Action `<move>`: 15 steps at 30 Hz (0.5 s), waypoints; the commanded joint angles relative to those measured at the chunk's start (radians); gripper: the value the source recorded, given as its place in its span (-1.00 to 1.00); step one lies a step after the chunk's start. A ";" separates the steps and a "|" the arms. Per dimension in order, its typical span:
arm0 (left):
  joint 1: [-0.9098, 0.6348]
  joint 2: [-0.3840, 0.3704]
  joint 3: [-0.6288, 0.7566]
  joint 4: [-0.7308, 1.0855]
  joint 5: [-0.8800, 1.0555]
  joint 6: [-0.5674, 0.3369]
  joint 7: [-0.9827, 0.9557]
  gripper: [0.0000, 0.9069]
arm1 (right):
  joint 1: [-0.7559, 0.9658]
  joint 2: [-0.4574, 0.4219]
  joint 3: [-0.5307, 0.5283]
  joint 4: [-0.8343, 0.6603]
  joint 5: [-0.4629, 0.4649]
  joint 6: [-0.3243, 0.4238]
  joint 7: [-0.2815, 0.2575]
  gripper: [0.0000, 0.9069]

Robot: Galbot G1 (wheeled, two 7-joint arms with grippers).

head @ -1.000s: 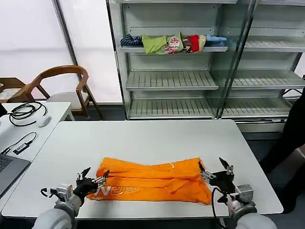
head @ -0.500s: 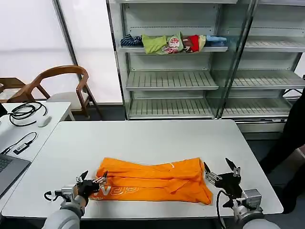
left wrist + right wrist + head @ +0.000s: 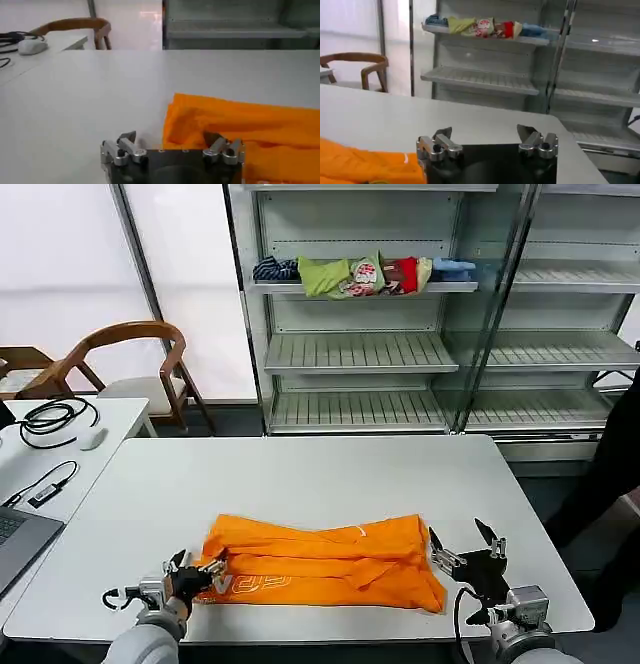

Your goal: Fold and organize the clothes.

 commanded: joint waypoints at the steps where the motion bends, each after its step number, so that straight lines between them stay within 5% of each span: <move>1: -0.008 -0.007 0.021 0.017 0.012 0.009 -0.017 1.00 | -0.003 0.005 0.000 0.000 -0.009 0.002 0.000 1.00; 6: -0.008 -0.007 0.028 0.023 0.028 0.011 -0.010 1.00 | -0.005 0.007 0.000 -0.003 -0.009 0.004 0.000 1.00; 8: -0.014 -0.010 0.033 0.027 0.029 0.010 -0.008 0.11 | -0.005 0.008 0.001 -0.005 -0.010 0.006 0.000 1.00; 9: -0.016 -0.011 0.034 0.028 0.029 0.009 -0.006 -0.96 | -0.005 0.008 0.001 -0.005 -0.012 0.007 0.000 1.00; 15: -0.015 -0.015 0.053 0.021 0.038 0.009 -0.002 -0.96 | -0.006 0.010 0.001 -0.007 -0.015 0.007 0.000 1.00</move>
